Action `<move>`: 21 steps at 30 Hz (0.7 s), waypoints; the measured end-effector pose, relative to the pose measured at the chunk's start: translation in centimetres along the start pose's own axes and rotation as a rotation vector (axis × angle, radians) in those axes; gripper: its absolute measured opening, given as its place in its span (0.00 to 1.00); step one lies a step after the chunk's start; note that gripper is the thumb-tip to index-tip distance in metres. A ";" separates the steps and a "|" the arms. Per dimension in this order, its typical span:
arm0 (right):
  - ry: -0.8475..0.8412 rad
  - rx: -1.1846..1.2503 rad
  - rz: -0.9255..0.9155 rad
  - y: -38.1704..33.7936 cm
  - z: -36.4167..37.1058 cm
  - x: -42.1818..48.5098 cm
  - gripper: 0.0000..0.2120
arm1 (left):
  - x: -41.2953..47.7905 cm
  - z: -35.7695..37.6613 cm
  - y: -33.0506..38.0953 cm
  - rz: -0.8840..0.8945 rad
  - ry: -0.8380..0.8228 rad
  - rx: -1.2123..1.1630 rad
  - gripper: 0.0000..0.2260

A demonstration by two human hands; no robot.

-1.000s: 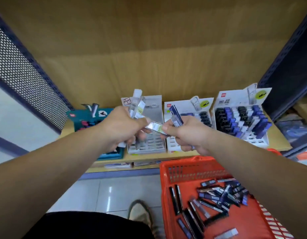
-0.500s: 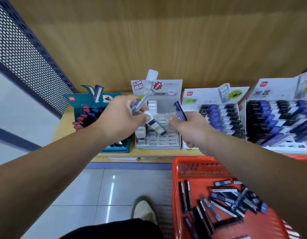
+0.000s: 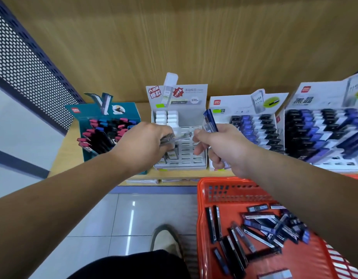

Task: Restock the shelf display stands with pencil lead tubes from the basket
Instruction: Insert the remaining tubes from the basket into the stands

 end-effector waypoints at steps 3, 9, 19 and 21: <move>-0.021 0.047 -0.035 -0.8 0.0 -0.5 0.08 | 0.3 0.4 0.3 0.009 -0.003 -0.007 0.14; -0.130 -0.007 -0.169 -2.8 1.2 -1.4 0.10 | 0.6 1.1 0.9 -0.003 0.029 -0.035 0.04; 0.009 0.032 -0.138 -2.2 -2.0 -1.5 0.07 | -2.7 -1.8 -0.4 -0.356 -0.039 -0.773 0.07; -0.008 0.051 -0.124 -1.9 -1.7 -1.8 0.06 | -3.4 -2.0 -0.3 -0.414 -0.047 -0.919 0.06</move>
Point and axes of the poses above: each hand's wrist, its own x-axis towards the middle knuckle, its own z-axis out of the palm, y = z × x, the point moved 8 cm from there along x, towards the middle knuckle, and after that the axes turned 5 degrees about -z, right-handed, at the moved point
